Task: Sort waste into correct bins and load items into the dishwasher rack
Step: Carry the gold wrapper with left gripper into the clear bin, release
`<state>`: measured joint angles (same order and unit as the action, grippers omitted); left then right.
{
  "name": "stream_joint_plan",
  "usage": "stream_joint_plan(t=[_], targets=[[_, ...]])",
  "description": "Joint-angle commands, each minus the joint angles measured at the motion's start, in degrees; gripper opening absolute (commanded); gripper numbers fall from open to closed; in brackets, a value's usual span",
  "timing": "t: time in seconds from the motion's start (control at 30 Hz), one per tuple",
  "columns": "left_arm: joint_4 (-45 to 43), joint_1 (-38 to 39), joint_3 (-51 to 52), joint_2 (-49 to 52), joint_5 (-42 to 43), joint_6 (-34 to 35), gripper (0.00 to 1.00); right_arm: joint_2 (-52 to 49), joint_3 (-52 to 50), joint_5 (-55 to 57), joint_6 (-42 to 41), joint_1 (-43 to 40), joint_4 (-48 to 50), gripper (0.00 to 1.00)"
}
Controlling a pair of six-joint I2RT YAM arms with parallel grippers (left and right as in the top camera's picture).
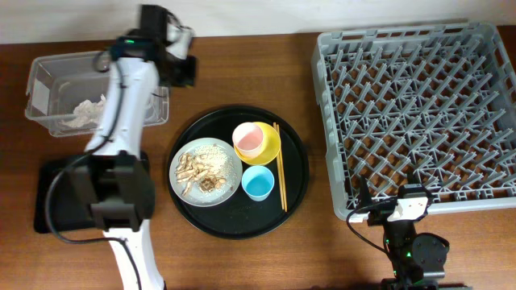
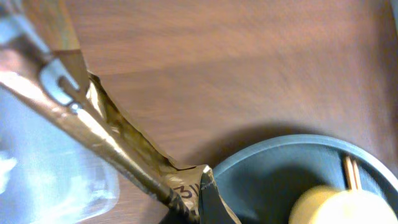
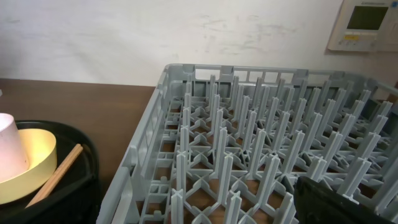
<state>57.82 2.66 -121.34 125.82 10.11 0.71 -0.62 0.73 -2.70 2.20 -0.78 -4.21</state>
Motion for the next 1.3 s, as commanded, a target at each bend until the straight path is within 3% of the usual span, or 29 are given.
stream_joint_plan(t=[0.0, 0.13, 0.17, 0.23, 0.27, 0.5, 0.7, 0.9, 1.1, 1.27], targets=[[-0.81, -7.87, -1.73, -0.07, -0.48, 15.52, 0.01, 0.42, -0.42, -0.50, 0.37, -0.37, -0.02, 0.98], [-0.02, -14.67, -1.73, -0.07, -0.44, 27.08, 0.01, 0.42, -0.42, -0.50, 0.37, -0.37, -0.02, 0.98], [-0.07, -16.26, -1.73, -0.07, -0.42, 28.11, 0.13, 0.42, -0.42, -0.50, 0.37, -0.37, -0.02, 0.98], [-0.02, -18.34, -1.73, -0.07, -0.44, 28.39, 0.94, 0.42, -0.42, -0.50, 0.37, -0.37, -0.04, 0.98], [0.24, -19.28, -1.73, -0.07, -0.42, 28.39, 0.99, 0.42, -0.42, -0.50, 0.37, -0.37, -0.02, 0.99], [8.11, -20.83, -1.70, -0.07, 0.17, 28.13, 0.99, 0.42, -0.42, -0.50, 0.37, -0.37, -0.02, 0.98], [11.67, -20.79, -1.73, -2.10, 7.58, 24.63, 0.99, 0.42, -0.42, -0.50, 0.37, -0.37, -0.02, 0.98], [16.92, -20.79, -1.70, -9.97, 7.28, 21.42, 0.99, 0.42, -0.42, -0.50, 0.37, -0.37, -0.04, 0.98], [25.31, -20.79, -1.70, -16.50, 0.35, 21.53, 0.99, 0.42, -0.42, -0.50, 0.37, -0.37, -0.02, 0.98], [25.81, -20.83, -1.70, -19.15, 0.57, 22.58, 0.99, 0.42, -0.42, -0.50, 0.37, -0.37, -0.02, 0.98]])
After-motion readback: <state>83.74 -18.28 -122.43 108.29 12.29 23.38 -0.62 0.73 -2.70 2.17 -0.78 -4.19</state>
